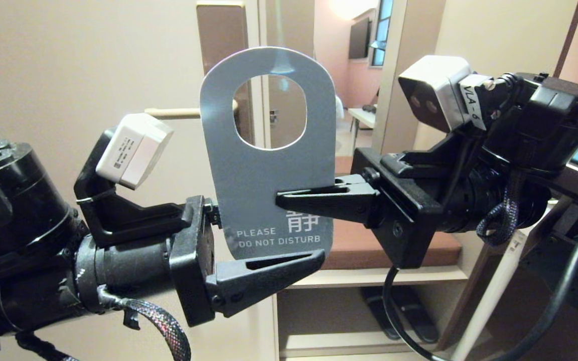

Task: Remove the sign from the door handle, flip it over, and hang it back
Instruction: Hand it to the other hand

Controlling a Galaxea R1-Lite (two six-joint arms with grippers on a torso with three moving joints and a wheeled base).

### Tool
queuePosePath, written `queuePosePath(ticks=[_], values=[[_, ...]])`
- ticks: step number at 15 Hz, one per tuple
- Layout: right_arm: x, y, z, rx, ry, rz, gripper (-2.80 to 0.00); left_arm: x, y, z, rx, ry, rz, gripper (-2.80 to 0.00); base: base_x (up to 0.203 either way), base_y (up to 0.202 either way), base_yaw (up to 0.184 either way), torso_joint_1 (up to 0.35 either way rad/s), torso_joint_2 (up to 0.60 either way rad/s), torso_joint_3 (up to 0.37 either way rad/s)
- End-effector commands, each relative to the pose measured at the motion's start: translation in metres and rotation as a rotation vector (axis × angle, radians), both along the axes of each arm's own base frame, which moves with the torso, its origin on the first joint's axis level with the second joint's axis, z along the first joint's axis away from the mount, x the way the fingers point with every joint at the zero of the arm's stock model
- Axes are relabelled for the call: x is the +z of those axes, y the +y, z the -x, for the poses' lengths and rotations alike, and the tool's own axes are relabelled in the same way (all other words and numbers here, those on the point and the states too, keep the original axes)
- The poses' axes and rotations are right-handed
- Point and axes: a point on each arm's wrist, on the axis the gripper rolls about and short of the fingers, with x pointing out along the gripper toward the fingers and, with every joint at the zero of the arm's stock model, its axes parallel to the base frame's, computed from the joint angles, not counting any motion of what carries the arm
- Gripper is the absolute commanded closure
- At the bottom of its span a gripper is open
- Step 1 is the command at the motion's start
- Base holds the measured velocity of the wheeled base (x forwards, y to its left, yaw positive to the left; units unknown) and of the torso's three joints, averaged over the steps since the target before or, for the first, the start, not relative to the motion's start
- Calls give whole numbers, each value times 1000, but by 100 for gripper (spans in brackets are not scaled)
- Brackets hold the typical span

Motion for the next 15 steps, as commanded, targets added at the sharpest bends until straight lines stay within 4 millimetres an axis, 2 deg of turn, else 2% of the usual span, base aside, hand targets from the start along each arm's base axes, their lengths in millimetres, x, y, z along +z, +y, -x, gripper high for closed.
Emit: queuePosePath(ticks=[1,12,13,15], values=[[0,0,0,6,-2,-1,0,-1,0,2,-9,2,0,-280,0,0,0,0,0,0],[0,0,0,5,-3,-2,0,-3,-2,7,-31,0,1,-280,0,0,0,0,0,0],[0,0,0,5,-4,-2,0,-3,-2,7,-31,-7,8,0,0,0,0,0,0,0],[-1,0,1,5,-3,-1,0,-2,-1,7,-30,0,16,0,0,0,0,0,0,0]])
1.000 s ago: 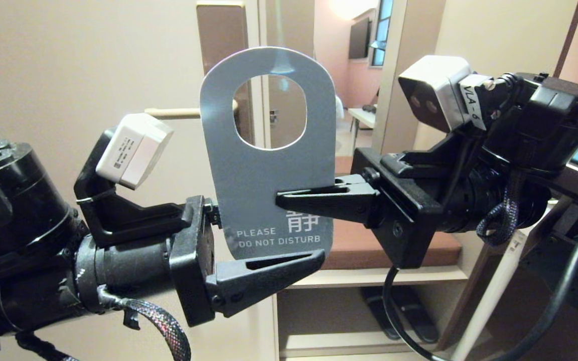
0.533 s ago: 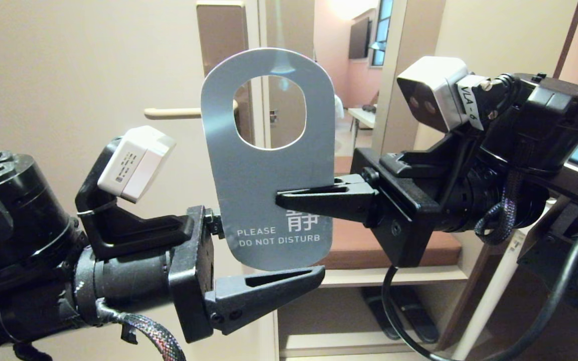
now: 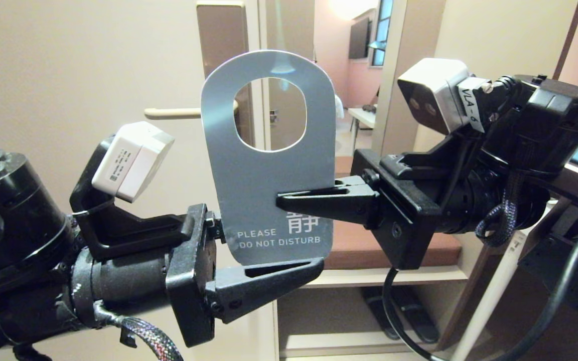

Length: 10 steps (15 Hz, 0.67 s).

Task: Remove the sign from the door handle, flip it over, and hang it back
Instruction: Hand it to the other hand

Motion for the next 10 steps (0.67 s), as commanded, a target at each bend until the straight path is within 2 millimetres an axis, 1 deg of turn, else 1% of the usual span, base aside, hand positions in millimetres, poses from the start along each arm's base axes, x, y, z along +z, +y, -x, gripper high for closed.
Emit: queuePosePath(ticks=[1,10], values=[[0,0,1,6,-5,-2,0,2,1,1,-4,11,12,0,0,0,0,0,0,0],[-3,2,-2,4,-1,5,0,2,2,2,-5,12,15,0,0,0,0,0,0,0]])
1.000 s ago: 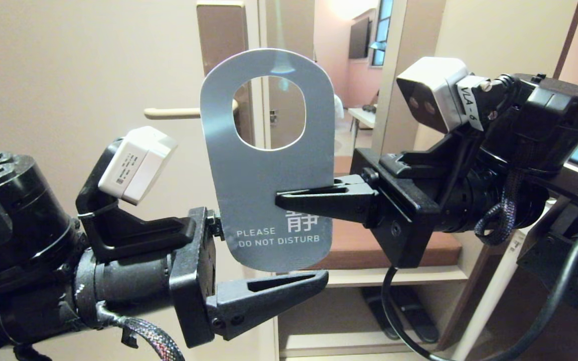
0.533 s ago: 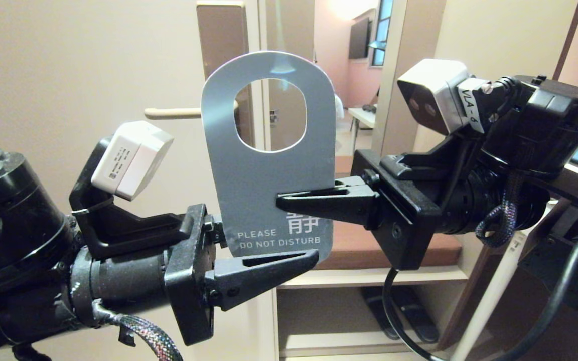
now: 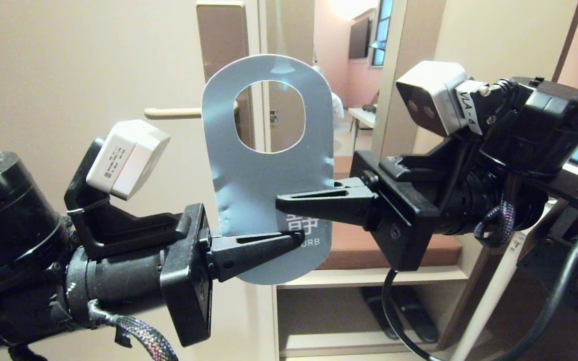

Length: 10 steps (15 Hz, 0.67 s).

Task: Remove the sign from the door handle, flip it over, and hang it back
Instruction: Hand it to the other hand

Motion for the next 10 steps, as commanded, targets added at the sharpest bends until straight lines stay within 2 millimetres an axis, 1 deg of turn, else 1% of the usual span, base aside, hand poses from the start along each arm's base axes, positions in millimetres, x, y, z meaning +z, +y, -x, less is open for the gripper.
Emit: queuePosePath(ticks=[1,3,4,5,10], values=[[-1,1,-1,5,1,1,0,0,0,0,-4,-1,4,0,0,0,0,0,0,0],[-2,1,-1,4,0,2,0,0,0,0,-3,-1,3,0,0,0,0,0,0,0],[-2,1,-1,1,1,3,-87,0,0,0,-4,1,2,0,0,0,0,0,0,0],[-1,1,-1,1,-1,1,-280,-1,1,1,-3,1,0,0,0,0,0,0,0,0],[-2,0,-1,1,0,2,-280,-3,3,2,-2,6,-5,0,0,0,0,0,0,0]])
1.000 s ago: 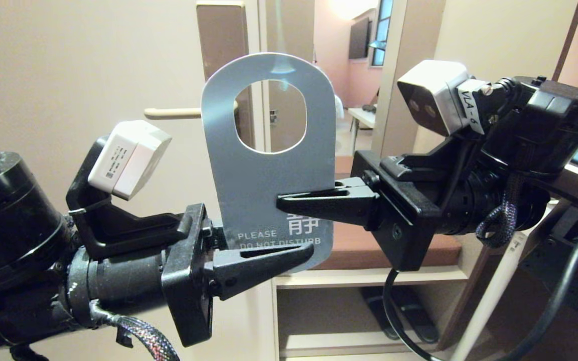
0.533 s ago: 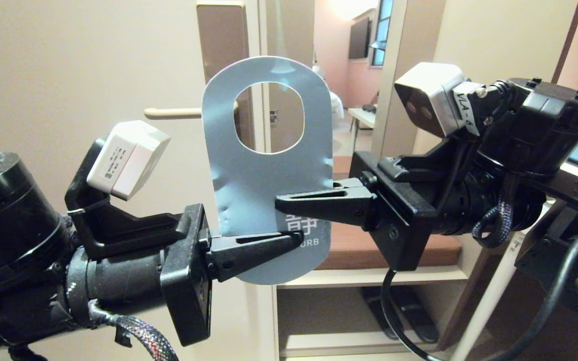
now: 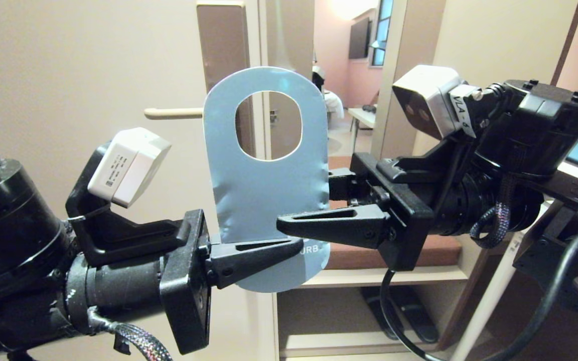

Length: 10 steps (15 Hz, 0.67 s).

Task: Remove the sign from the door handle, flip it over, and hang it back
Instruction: Hand it to the other hand

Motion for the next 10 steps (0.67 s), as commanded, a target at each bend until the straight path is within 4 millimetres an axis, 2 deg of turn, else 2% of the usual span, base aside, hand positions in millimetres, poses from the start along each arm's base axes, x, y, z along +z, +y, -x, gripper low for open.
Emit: queuePosePath(ticks=[1,10], values=[[1,0,1,7,-6,-4,-280,1,1,1,-2,-3,7,0,0,0,0,0,0,0],[-5,-20,0,-47,12,11,-280,0,14,-1,50,-3,8,0,0,0,0,0,0,0]])
